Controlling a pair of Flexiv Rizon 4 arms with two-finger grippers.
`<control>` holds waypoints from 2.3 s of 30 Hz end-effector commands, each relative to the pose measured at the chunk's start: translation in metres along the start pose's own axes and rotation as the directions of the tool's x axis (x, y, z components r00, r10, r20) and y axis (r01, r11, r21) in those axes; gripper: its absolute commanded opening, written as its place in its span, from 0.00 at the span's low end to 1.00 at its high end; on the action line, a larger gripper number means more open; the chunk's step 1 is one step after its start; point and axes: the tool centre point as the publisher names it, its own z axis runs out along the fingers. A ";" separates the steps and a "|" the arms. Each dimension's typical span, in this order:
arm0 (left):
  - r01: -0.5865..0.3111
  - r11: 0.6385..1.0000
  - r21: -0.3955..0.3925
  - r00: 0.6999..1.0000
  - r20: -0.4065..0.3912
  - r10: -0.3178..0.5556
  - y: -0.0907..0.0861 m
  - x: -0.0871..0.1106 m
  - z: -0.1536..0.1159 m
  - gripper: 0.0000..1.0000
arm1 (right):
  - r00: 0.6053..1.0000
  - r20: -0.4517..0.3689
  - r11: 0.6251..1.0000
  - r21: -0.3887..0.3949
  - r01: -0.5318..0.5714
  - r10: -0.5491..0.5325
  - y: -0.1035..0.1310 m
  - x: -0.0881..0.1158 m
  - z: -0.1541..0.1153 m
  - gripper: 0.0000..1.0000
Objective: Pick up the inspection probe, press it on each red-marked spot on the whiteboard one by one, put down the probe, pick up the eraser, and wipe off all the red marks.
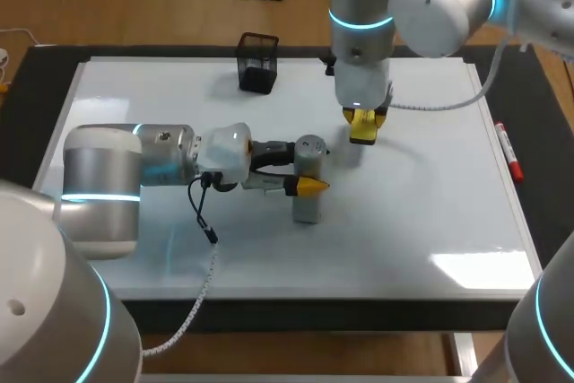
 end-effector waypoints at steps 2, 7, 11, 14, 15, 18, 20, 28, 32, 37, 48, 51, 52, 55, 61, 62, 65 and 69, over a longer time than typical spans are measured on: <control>0.000 1.000 -0.004 1.000 0.001 0.000 0.001 0.000 -0.002 0.00 | 1.000 -0.002 1.000 0.001 0.001 -0.001 -0.001 0.000 -0.001 0.00; -0.002 1.000 0.005 1.000 0.024 0.002 -0.006 -0.005 -0.006 0.00 | 1.000 -0.002 1.000 0.001 0.001 -0.001 -0.001 0.000 -0.001 0.00; -0.019 1.000 0.014 0.999 0.049 0.018 -0.023 -0.016 -0.021 0.00 | 1.000 -0.002 1.000 0.001 0.001 -0.001 -0.001 0.000 -0.001 0.00; -0.029 0.999 0.017 0.997 0.076 0.027 -0.034 -0.026 -0.037 0.00 | 1.000 -0.002 1.000 0.001 0.001 -0.001 -0.001 0.000 -0.001 0.00; -0.031 0.999 0.017 0.996 0.086 0.030 -0.037 -0.030 -0.043 0.00 | 1.000 -0.002 1.000 0.001 0.001 -0.001 -0.001 0.000 -0.001 0.00; -0.039 0.999 0.011 0.990 0.135 0.038 -0.044 -0.041 -0.066 0.00 | 1.000 -0.002 1.000 0.001 0.001 -0.001 -0.001 0.000 -0.001 0.00; -0.045 0.999 0.002 0.986 0.161 0.044 -0.049 -0.048 -0.081 0.00 | 1.000 -0.002 1.000 0.001 0.001 -0.001 -0.001 0.000 -0.001 0.00; -0.054 0.998 -0.012 0.956 0.287 0.056 -0.058 -0.070 -0.146 0.00 | 1.000 -0.002 1.000 0.001 0.001 -0.001 -0.001 0.000 -0.001 0.00; -0.053 0.998 -0.023 0.930 0.362 0.058 -0.061 -0.077 -0.181 0.00 | 1.000 -0.002 1.000 0.001 0.001 -0.001 -0.001 0.000 -0.001 0.00; -0.044 0.999 -0.021 0.893 0.447 0.048 -0.061 -0.081 -0.220 0.00 | 1.000 -0.002 1.000 0.001 0.001 -0.001 -0.001 0.000 -0.001 0.00; -0.030 0.999 -0.014 0.867 0.497 0.033 -0.061 -0.079 -0.254 0.00 | 1.000 -0.002 1.000 0.001 0.001 -0.001 -0.001 0.000 -0.001 0.00; -0.030 0.999 -0.014 0.867 0.497 0.033 -0.061 -0.079 -0.254 0.00 | 1.000 -0.002 1.000 0.001 0.001 -0.001 -0.001 0.000 -0.001 0.00; -0.030 0.999 -0.014 0.867 0.497 0.033 -0.061 -0.079 -0.254 0.00 | 1.000 -0.002 1.000 0.001 0.001 -0.001 -0.001 0.000 -0.001 0.00; -0.030 0.999 -0.014 0.867 0.497 0.033 -0.061 -0.079 -0.254 0.00 | 1.000 -0.002 1.000 0.001 0.001 -0.001 -0.001 0.000 -0.001 0.00; -0.030 0.999 -0.014 0.867 0.497 0.033 -0.061 -0.079 -0.254 0.00 | 1.000 -0.002 1.000 0.001 0.001 -0.001 -0.001 0.000 -0.001 0.00; -0.030 0.999 -0.014 0.867 0.497 0.033 -0.061 -0.079 -0.254 0.00 | 1.000 -0.002 1.000 0.001 0.001 -0.001 -0.001 0.000 -0.001 0.00; -0.030 0.999 -0.014 0.867 0.497 0.033 -0.061 -0.079 -0.254 0.00 | 1.000 -0.002 1.000 0.001 0.001 -0.001 -0.001 0.000 -0.001 0.00; -0.030 0.999 -0.014 0.867 0.497 0.033 -0.061 -0.079 -0.254 0.00 | 1.000 -0.002 1.000 0.001 0.001 -0.001 -0.001 0.000 -0.001 0.00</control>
